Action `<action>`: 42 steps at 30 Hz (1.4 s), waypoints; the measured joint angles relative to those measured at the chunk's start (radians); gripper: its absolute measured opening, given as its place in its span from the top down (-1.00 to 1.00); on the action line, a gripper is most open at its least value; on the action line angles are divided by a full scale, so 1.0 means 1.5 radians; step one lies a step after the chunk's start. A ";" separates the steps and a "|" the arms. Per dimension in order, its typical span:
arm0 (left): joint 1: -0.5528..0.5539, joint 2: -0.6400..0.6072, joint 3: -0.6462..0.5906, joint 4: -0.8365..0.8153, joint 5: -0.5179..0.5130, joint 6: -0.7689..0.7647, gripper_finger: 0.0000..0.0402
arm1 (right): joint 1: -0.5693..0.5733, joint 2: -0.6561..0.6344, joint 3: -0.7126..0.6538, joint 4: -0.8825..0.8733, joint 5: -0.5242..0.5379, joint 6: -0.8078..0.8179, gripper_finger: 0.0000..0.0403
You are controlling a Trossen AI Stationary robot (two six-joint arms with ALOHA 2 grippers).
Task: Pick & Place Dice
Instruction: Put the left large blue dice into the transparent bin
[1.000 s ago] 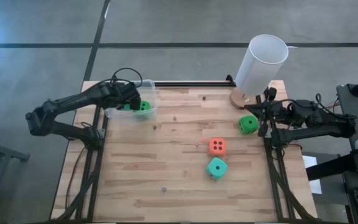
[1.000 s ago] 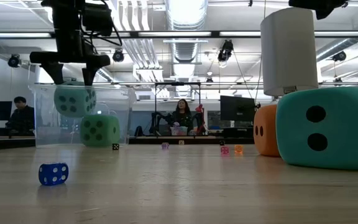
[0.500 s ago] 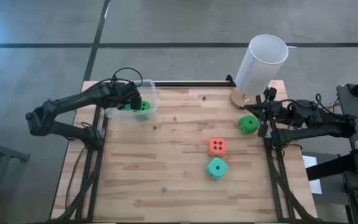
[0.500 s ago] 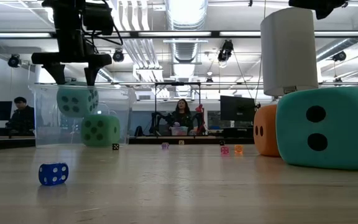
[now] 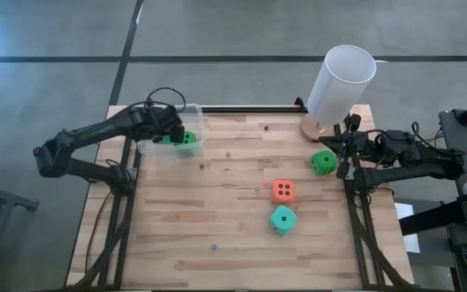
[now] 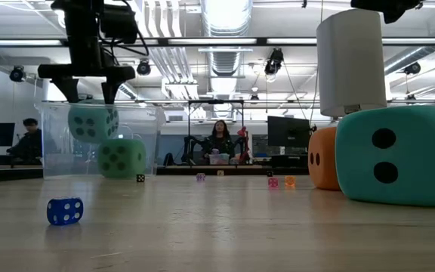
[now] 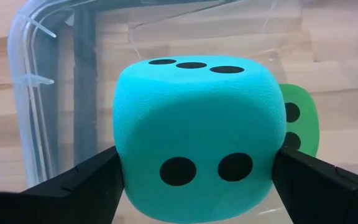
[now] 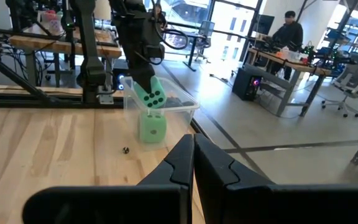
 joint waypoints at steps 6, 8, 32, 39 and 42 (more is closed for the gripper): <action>0.015 0.000 0.000 0.001 0.007 0.010 -0.84 | 0.000 0.000 0.000 0.000 0.000 0.000 0.96; 0.020 0.000 -0.002 0.008 0.010 0.015 -0.85 | 0.000 0.000 0.000 0.000 0.000 -0.001 0.96; 0.037 -0.006 0.021 -0.004 0.032 0.038 -0.85 | -0.001 0.000 0.000 0.000 0.000 -0.001 0.96; 0.045 -0.008 0.030 -0.053 0.022 0.040 -0.89 | -0.001 0.000 0.000 0.000 0.000 0.000 0.96; 0.050 -0.007 0.016 -0.051 0.019 0.040 -0.94 | -0.001 0.000 0.000 0.000 0.000 -0.001 0.96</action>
